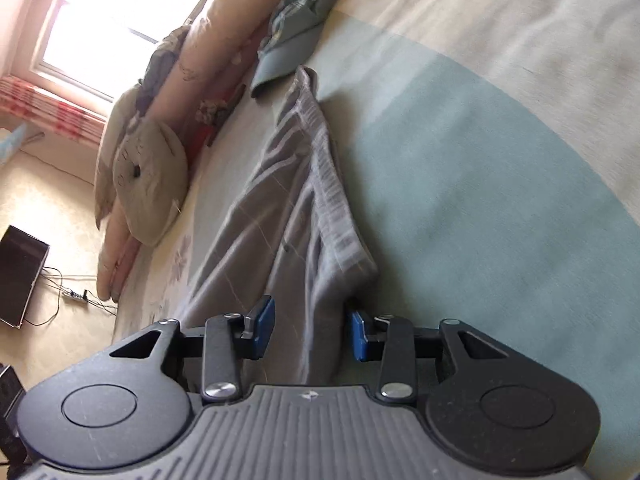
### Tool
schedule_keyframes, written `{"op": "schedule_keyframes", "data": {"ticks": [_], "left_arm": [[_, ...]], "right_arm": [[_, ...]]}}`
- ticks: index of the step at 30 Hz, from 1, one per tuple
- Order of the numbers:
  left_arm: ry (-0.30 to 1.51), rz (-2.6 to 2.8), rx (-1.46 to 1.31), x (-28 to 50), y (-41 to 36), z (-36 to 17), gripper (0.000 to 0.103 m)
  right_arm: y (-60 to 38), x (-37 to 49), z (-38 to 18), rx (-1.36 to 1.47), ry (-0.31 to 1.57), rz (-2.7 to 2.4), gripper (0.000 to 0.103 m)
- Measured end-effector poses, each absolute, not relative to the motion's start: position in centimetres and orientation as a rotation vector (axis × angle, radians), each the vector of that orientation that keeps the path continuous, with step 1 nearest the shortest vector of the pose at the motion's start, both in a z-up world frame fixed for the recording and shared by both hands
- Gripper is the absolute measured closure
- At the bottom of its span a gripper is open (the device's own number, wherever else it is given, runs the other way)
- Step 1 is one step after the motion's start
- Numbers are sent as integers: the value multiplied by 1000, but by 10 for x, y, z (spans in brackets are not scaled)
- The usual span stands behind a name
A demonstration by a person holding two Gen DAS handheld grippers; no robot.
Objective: Fold clothes
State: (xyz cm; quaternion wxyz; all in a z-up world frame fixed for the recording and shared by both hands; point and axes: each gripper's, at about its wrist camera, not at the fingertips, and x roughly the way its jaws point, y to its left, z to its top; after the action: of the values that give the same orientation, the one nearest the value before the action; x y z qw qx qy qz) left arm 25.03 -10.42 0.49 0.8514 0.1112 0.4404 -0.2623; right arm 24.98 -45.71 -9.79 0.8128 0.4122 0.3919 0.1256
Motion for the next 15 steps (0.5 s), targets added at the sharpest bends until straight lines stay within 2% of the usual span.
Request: {"op": "schedule_keyframes", "data": {"ticks": [1, 2, 3, 15], "left_arm": [[930, -548, 236, 251, -105, 4, 7], [932, -545, 238, 251, -105, 4, 7], [932, -545, 239, 251, -105, 4, 7], [924, -550, 225, 257, -117, 5, 7]], "right_arm": [[-457, 253, -99, 884, 831, 261, 71], [-456, 254, -100, 880, 835, 242, 90], [-456, 252, -100, 878, 838, 227, 98], [-495, 209, -56, 725, 810, 13, 97]]}}
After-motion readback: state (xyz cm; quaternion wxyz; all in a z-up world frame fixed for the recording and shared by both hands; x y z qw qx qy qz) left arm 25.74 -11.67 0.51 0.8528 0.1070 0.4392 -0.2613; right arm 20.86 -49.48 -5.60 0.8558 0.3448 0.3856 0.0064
